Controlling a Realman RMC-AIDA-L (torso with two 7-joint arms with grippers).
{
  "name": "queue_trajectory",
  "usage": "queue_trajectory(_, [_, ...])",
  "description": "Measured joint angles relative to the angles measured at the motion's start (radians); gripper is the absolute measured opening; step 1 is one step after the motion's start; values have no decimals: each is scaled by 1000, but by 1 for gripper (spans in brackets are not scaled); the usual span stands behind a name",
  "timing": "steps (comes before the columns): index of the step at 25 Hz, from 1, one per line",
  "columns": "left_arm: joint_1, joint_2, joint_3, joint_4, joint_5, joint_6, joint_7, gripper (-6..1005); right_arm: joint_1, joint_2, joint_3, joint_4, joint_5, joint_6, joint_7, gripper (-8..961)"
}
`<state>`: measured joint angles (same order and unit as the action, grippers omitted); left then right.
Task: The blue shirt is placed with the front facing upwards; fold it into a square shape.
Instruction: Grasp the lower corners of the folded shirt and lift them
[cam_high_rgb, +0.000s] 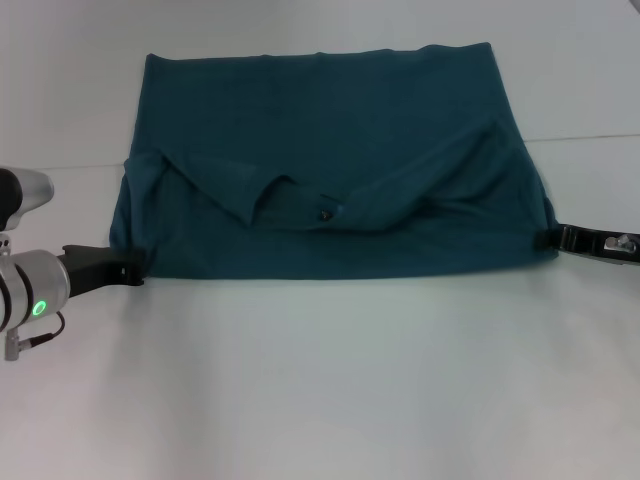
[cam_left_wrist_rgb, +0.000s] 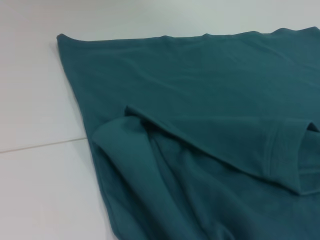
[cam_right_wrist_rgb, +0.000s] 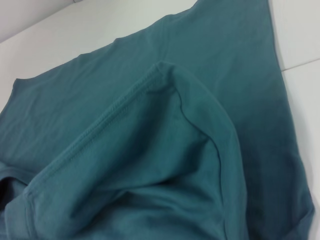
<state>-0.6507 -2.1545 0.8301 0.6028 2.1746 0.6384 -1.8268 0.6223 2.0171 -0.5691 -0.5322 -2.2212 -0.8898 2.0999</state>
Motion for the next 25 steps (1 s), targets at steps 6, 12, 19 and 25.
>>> queue_trajectory(6, [6,2,-3,8,1,0,0,7,-7,-1,0,0,12,0,-4,42])
queue_trajectory(12, [21,6,-5,22,5,6,-1,43,-10,-2,0,-1,12,0,-3,42])
queue_trajectory(19, [58,-3,-3,83,5,42,-20,84,-10,-2,0,2,12,0,-4,42])
queue_trajectory(25, [71,-3,-4,101,5,80,-28,120,-10,-2,0,3,12,0,-6,42])
